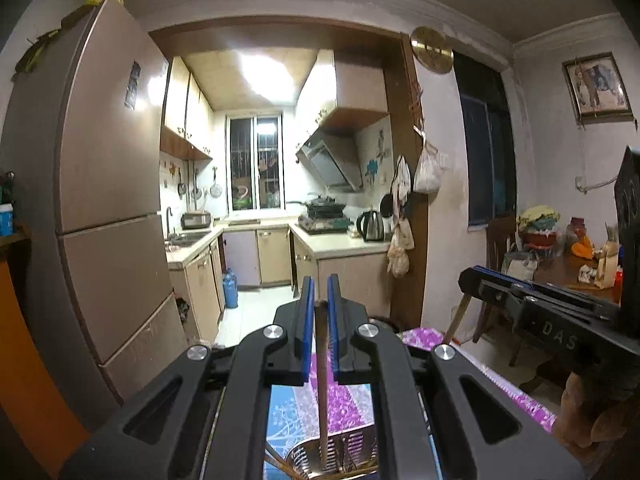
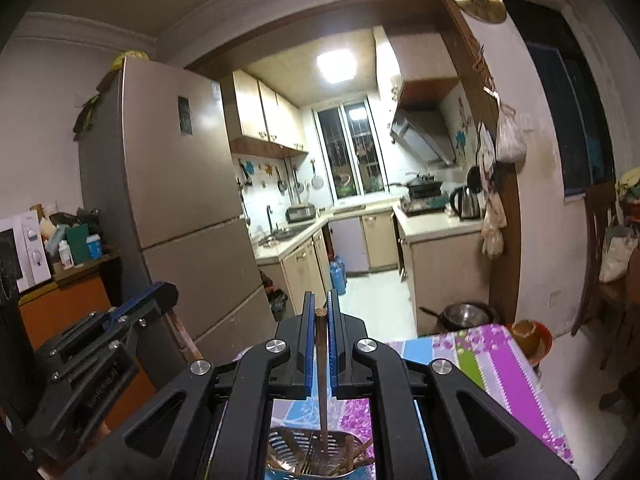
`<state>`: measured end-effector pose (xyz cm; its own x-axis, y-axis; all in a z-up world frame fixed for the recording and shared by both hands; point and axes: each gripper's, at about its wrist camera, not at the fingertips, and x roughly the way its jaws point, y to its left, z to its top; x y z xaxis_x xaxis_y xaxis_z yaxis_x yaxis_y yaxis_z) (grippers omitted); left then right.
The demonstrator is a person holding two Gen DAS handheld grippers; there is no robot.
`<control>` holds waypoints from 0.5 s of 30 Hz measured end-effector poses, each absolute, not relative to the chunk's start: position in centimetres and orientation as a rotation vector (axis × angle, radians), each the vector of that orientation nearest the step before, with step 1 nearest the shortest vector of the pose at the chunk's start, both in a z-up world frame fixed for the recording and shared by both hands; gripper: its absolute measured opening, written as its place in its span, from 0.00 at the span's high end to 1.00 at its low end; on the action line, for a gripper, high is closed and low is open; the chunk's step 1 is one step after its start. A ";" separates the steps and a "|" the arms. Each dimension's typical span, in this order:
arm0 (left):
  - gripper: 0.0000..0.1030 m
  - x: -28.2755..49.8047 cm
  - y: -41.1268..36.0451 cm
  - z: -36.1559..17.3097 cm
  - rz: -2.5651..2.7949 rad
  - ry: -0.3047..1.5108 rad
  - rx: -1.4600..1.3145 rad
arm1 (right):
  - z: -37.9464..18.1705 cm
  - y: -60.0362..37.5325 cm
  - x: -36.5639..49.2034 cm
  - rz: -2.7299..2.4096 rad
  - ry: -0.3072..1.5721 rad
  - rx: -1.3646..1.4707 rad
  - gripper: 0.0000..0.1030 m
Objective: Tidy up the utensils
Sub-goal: 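Lower the chopsticks into the blue holder and open both tools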
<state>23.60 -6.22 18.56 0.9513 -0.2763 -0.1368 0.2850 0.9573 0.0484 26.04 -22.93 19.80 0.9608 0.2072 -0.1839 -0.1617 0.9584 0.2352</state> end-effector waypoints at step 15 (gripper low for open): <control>0.94 25.8 -5.4 13.9 -0.266 0.262 0.052 | 17.0 -22.4 26.8 0.211 0.291 0.186 0.93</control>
